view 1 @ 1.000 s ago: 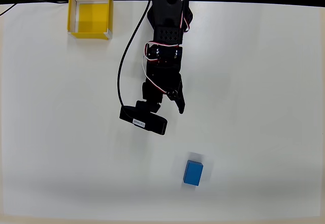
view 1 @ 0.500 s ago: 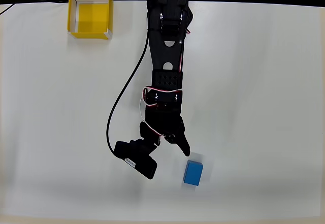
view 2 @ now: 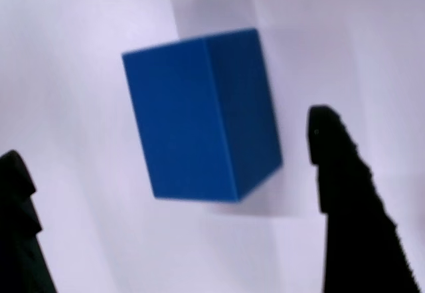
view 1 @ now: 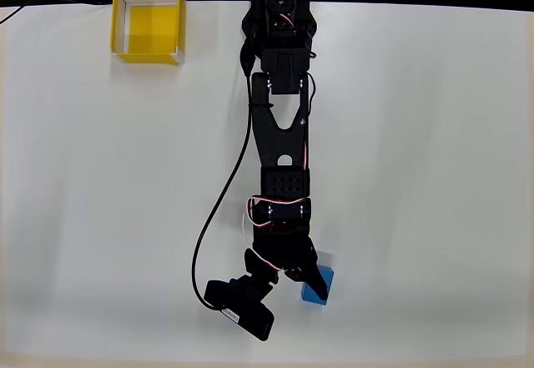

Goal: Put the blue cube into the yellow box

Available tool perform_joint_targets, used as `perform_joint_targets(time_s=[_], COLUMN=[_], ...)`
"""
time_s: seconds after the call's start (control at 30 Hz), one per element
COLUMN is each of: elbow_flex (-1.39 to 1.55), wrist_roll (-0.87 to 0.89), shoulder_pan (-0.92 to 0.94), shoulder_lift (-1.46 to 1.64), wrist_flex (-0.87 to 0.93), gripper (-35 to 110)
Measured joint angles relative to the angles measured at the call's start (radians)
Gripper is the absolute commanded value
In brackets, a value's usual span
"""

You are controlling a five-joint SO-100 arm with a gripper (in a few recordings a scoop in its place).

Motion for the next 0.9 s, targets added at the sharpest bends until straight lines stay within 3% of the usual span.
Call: perform_joint_targets(time_s=[0.37,0.9], elbow_flex=[-0.183,-0.202], wrist_roll=[0.0,0.018], shoulder_pan=[-0.044,-0.12], shoulder_lift=[-0.195,-0.313], wrist_flex=[0.003,0.0], gripper=[46,42])
